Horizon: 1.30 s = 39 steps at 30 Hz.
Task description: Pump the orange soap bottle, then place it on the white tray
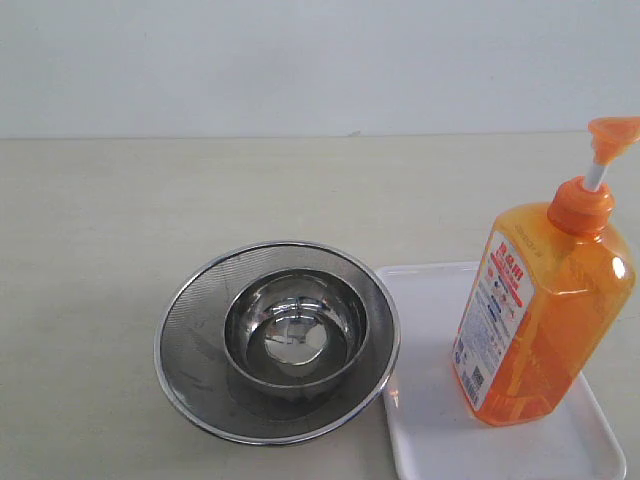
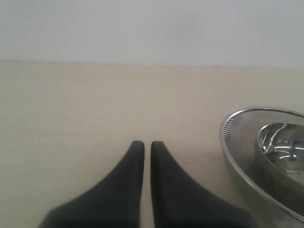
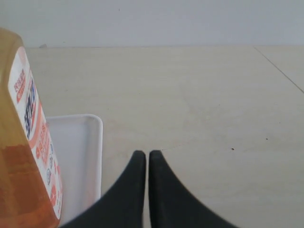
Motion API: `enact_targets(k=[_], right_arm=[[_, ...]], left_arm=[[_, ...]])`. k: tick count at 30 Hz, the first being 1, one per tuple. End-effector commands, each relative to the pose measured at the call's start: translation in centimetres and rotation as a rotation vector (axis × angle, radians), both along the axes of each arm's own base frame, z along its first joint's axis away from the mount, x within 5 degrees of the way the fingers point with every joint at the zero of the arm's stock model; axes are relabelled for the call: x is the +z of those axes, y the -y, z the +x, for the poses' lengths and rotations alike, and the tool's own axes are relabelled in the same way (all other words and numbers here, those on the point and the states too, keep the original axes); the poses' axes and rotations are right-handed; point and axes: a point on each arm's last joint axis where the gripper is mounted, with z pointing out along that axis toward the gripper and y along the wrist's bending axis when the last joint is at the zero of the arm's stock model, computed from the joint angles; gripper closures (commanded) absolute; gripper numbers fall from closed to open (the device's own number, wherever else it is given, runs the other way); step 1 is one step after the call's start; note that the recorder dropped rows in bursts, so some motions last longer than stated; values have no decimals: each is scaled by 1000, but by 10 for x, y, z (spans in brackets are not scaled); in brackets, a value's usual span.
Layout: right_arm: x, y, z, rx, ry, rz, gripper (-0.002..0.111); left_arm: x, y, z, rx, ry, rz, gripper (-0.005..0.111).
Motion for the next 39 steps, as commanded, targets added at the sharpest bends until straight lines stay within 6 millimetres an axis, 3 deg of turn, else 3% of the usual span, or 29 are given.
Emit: enact_targets(k=[1, 12, 39], right_arm=[[2, 0, 0, 1, 18, -5, 108], [2, 0, 0, 1, 18, -5, 108], [2, 0, 0, 1, 18, -5, 108]], left_arm=[[-1, -1, 0, 10, 1, 41, 102], [-1, -1, 0, 26, -9, -33, 102], [-1, -1, 0, 25, -8, -28, 102]])
